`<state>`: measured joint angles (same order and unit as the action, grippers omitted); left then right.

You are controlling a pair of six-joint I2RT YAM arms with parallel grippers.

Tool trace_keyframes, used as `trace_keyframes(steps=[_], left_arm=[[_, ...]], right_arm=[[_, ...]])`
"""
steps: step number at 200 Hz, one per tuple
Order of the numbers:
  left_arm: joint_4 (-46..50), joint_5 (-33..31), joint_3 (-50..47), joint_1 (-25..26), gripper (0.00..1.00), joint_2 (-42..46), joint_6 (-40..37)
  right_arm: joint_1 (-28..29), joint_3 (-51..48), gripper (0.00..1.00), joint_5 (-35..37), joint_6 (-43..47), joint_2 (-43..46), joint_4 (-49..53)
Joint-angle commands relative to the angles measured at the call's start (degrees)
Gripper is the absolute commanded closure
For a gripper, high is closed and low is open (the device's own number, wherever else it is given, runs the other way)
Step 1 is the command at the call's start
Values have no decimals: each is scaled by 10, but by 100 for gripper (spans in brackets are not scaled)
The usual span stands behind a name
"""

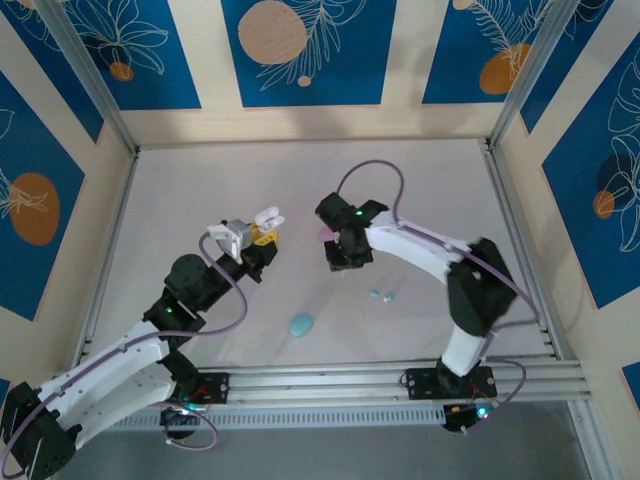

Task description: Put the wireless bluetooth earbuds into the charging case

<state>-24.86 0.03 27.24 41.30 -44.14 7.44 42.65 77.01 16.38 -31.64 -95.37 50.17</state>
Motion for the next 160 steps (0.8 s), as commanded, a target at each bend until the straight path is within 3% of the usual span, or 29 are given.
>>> trace_keyframes(steps=[1,29,60,96,160], left_arm=[[-56,57,15,6,71,-17,16],[-78,96,26,6,71,-41,23],[-93,116,34,6,71,-55,32],[-96,128,35,6,71,-56,36],[-95,126,34,5,71,-51,42]], right_arm=[[16,39,73,51,36,100,-33],[53,65,73,93,104,176,-107],[100,105,73,129,167,190,-147],[134,128,73,122,197,175,-173],[137,132,73,97,203,157,-171]])
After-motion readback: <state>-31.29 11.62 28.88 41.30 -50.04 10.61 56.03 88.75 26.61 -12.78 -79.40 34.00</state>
